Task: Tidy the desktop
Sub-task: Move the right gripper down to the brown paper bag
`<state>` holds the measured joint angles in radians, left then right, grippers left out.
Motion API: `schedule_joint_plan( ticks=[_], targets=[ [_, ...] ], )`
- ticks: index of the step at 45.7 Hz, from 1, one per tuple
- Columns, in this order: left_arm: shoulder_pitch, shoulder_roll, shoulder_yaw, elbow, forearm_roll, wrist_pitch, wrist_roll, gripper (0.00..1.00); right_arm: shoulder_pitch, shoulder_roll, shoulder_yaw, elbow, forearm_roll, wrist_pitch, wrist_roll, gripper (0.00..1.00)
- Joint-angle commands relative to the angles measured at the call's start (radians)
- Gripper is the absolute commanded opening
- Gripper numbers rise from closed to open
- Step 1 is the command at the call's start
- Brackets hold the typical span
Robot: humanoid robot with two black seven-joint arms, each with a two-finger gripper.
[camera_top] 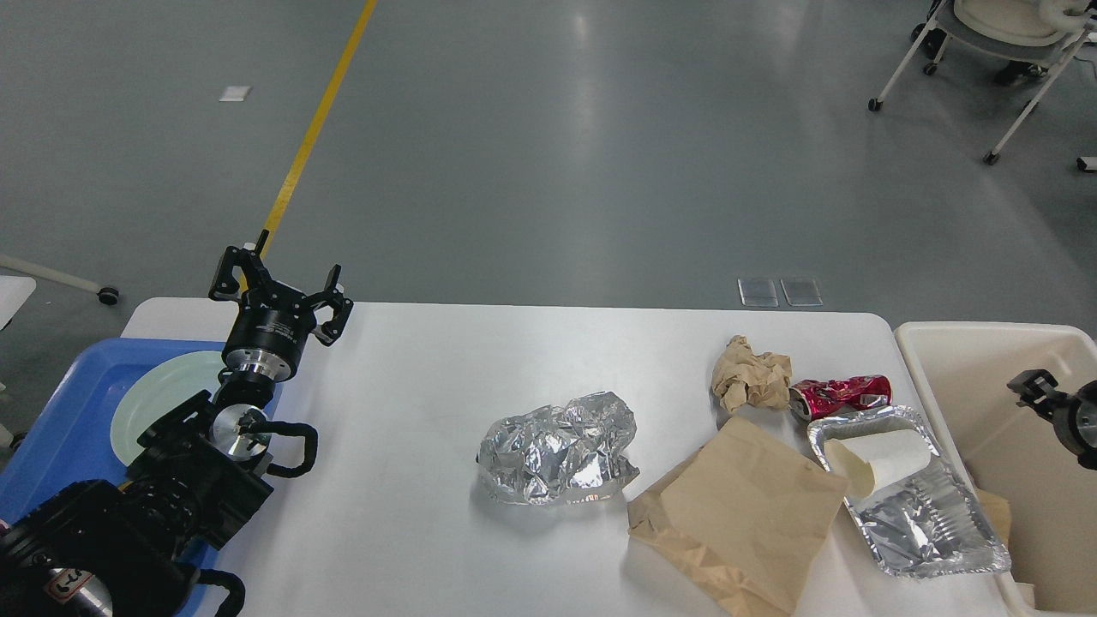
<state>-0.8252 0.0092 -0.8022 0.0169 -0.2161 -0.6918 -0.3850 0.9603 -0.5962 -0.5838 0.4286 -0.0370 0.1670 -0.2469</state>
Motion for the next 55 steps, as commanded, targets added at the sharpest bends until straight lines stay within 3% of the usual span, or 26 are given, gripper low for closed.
schedule_joint_plan(
  ticks=[1,18,23,30,34,46,55],
  targets=[
    [0.0,0.0,0.0,0.0,0.0,0.0,0.0,0.97,0.024,0.035,0.004,-0.001,0.0,-0.001,0.0,1.0],
    [0.0,0.0,0.0,0.002,0.0,0.0,0.0,0.97,0.235,0.11,-0.03,0.045,-0.046,0.043,-0.002,1.0],
    [0.001,0.0,0.0,0.0,0.0,0.0,0.0,0.97,0.342,0.111,-0.067,0.105,-0.112,0.146,-0.002,1.0],
    [0.0,0.0,0.0,0.0,0.0,0.0,0.0,0.97,0.54,0.098,-0.07,0.228,-0.135,0.37,-0.003,1.0],
    [0.0,0.0,0.0,0.0,0.0,0.0,0.0,0.97,0.706,0.063,-0.07,0.387,-0.135,0.492,-0.003,1.0],
    [0.001,0.0,0.0,0.0,0.0,0.0,0.0,0.97,0.995,0.039,-0.117,0.808,-0.133,0.638,-0.005,1.0],
    [0.0,0.0,0.0,0.0,0.0,0.0,0.0,0.97,1.032,0.073,-0.119,0.871,-0.133,0.713,-0.006,1.0]
  ],
)
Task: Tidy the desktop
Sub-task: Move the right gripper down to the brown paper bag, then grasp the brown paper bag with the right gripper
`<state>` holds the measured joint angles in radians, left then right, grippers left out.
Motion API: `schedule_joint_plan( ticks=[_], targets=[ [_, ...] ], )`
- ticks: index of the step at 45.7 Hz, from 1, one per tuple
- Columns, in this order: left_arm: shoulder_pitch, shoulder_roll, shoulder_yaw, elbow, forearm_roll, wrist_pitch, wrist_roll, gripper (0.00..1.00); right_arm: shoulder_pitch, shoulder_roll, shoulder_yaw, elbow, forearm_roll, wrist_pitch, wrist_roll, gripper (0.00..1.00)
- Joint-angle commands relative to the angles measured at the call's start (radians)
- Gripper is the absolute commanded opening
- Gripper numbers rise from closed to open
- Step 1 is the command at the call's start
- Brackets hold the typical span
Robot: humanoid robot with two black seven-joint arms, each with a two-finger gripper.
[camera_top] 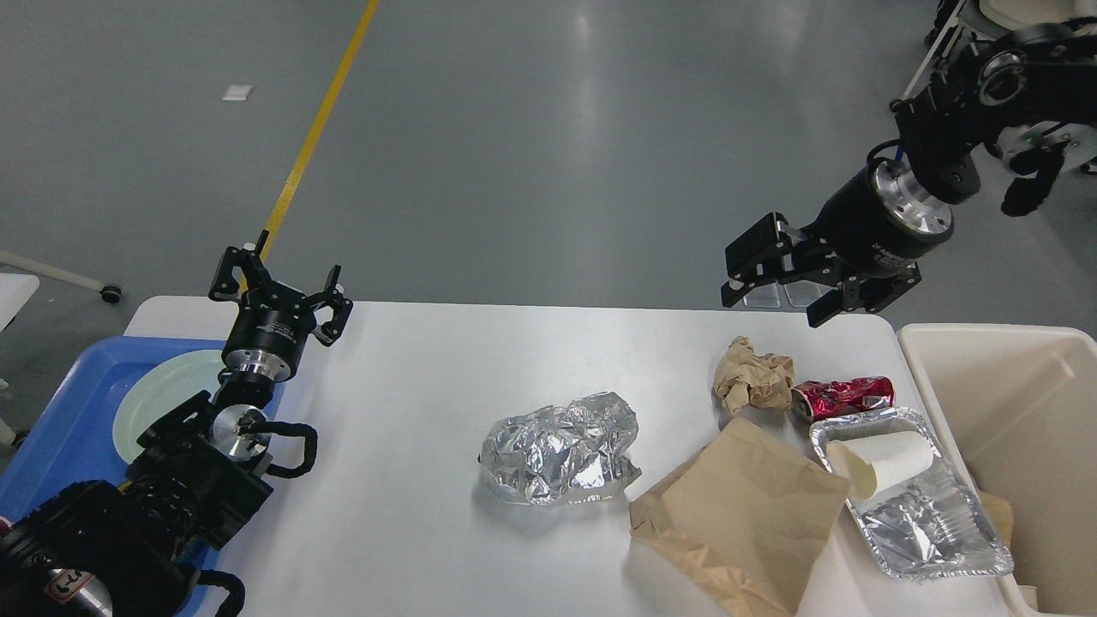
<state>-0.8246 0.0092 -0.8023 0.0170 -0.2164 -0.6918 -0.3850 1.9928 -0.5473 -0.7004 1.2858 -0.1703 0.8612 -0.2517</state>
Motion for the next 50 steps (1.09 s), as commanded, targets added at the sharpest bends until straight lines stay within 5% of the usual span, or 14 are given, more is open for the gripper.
schedule_joint_plan(
  ticks=[1,26,50],
  targets=[
    [-0.001,0.0,0.0,0.0,0.0,0.0,0.0,0.97,-0.006,0.032,-0.008,0.012,0.0,0.016,-0.001,1.0],
    [0.001,0.0,0.0,0.0,0.0,0.0,0.0,0.97,-0.575,0.113,-0.07,-0.045,-0.005,-0.315,-0.026,1.0],
    [-0.001,0.0,0.0,0.0,0.0,0.0,0.0,0.97,-0.56,0.079,-0.076,-0.03,-0.012,-0.324,-0.041,1.0]
  ],
)
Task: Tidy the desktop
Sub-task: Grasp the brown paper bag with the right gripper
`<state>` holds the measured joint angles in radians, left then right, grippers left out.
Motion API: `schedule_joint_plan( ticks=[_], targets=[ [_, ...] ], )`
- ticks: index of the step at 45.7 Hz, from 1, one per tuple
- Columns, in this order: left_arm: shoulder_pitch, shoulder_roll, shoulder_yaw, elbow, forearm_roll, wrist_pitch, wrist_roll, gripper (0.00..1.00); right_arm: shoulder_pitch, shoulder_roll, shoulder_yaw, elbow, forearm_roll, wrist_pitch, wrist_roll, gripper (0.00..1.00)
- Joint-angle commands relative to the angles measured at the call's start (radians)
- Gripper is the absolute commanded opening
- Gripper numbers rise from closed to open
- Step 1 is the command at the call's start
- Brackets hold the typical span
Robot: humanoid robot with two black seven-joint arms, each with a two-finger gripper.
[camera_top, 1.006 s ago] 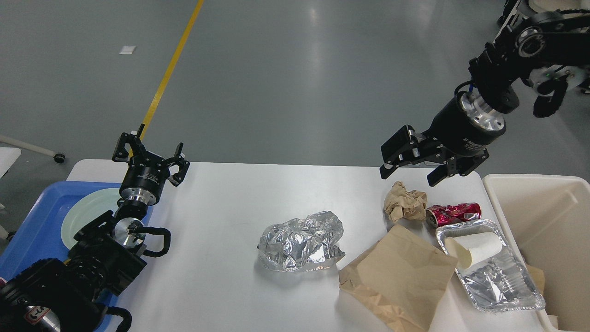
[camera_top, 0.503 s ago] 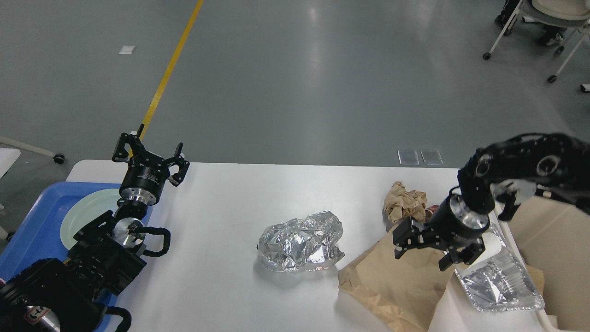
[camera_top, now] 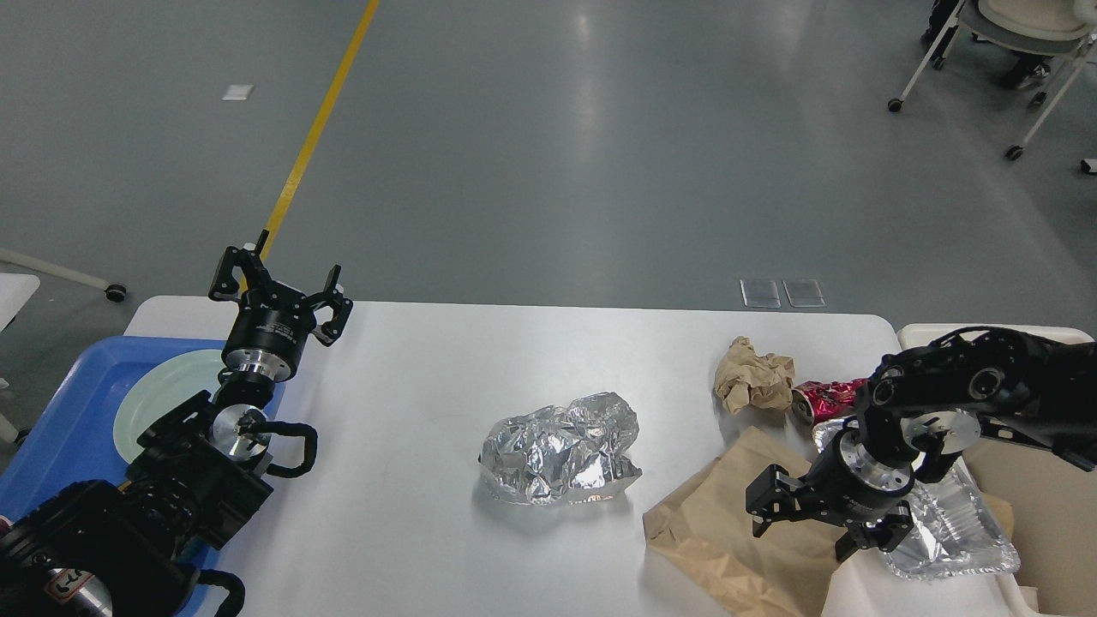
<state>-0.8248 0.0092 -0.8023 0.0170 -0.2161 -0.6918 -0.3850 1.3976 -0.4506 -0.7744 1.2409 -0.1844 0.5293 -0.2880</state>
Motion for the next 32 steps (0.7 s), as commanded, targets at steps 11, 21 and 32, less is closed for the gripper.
schedule_joint_plan(
  ticks=[11,21,32],
  targets=[
    [0.001,0.0,0.0,0.0,0.001,0.0,0.0,0.97,0.104,-0.033,-0.045,0.04,0.002,0.031,-0.033,1.0],
    [0.0,0.0,0.0,0.0,0.0,0.0,0.0,0.97,0.084,-0.033,-0.071,0.032,0.0,0.028,-0.034,1.0],
    [0.0,0.0,0.0,0.0,0.0,0.0,0.0,0.97,-0.006,-0.031,-0.051,0.019,0.002,-0.086,-0.033,1.0]
  ],
)
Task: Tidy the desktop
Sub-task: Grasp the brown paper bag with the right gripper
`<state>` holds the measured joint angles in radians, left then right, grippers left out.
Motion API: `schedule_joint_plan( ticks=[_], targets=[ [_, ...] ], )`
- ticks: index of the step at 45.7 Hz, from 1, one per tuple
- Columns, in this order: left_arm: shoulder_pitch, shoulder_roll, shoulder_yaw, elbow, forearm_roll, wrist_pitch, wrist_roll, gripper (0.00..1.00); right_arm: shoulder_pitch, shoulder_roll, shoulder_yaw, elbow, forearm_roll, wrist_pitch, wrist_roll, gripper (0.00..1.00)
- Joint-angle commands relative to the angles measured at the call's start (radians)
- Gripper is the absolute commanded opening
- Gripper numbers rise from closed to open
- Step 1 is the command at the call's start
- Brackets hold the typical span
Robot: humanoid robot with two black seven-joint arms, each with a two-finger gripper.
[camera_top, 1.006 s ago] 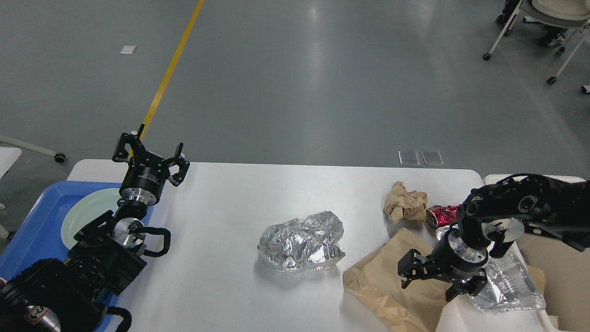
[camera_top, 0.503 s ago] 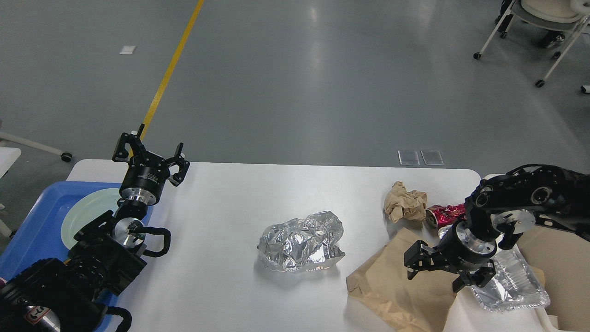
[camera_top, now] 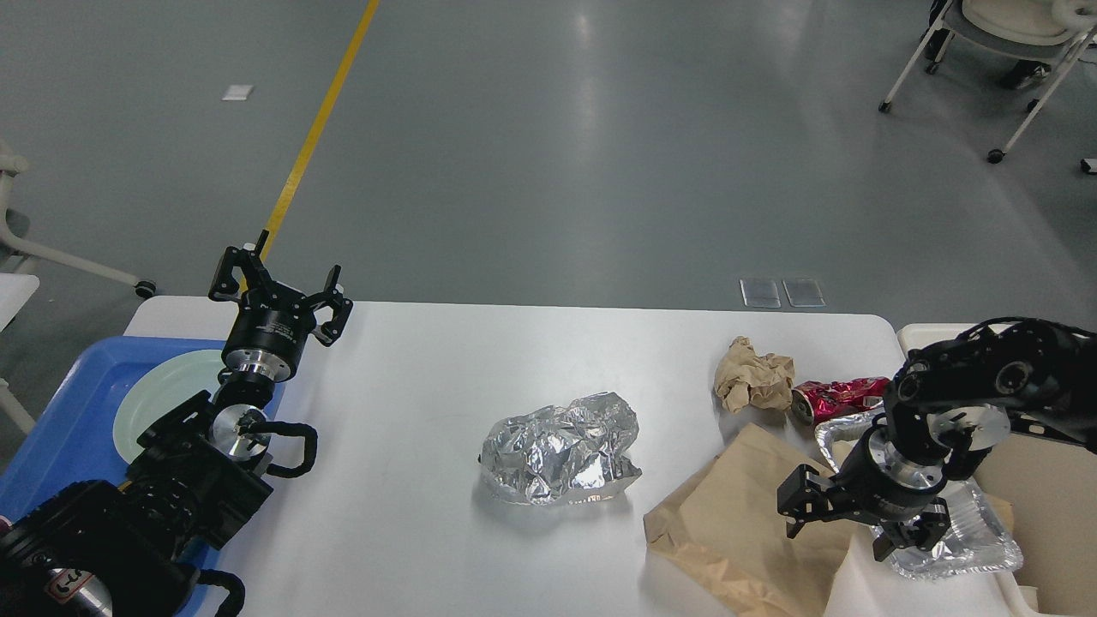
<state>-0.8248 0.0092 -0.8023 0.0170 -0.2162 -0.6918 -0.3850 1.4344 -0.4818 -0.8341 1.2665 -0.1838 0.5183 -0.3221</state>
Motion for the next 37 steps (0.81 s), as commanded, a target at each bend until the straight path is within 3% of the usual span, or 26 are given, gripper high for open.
schedule_joint_plan(
  ticks=[1,6,11,15,20,21,30,37],
  targets=[
    [0.0,0.0,0.0,0.0,0.0,0.0,0.0,0.97,-0.052,0.002,0.009,-0.007,0.001,-0.095,0.002,1.0],
    [0.0,0.0,0.0,0.0,0.0,0.0,0.0,0.97,-0.104,0.011,0.013,-0.009,0.001,-0.173,0.002,0.97],
    [0.0,0.0,0.0,0.0,0.0,0.0,0.0,0.97,-0.118,0.012,0.016,-0.006,0.003,-0.19,0.005,0.81],
    [0.0,0.0,0.0,0.0,0.0,0.0,0.0,0.97,-0.124,0.012,0.023,-0.002,0.006,-0.228,0.006,0.56],
    [0.0,0.0,0.0,0.0,0.0,0.0,0.0,0.97,-0.129,0.011,0.024,0.005,0.007,-0.233,0.008,0.03],
    [0.001,0.0,0.0,0.0,0.0,0.0,0.0,0.97,-0.129,0.009,0.024,0.011,0.007,-0.231,0.008,0.0],
    [0.0,0.0,0.0,0.0,0.0,0.0,0.0,0.97,-0.109,-0.012,0.062,0.066,0.009,-0.231,0.009,0.0],
    [0.0,0.0,0.0,0.0,0.0,0.0,0.0,0.97,-0.043,-0.09,0.112,0.197,0.007,-0.23,0.009,0.0]
  ],
)
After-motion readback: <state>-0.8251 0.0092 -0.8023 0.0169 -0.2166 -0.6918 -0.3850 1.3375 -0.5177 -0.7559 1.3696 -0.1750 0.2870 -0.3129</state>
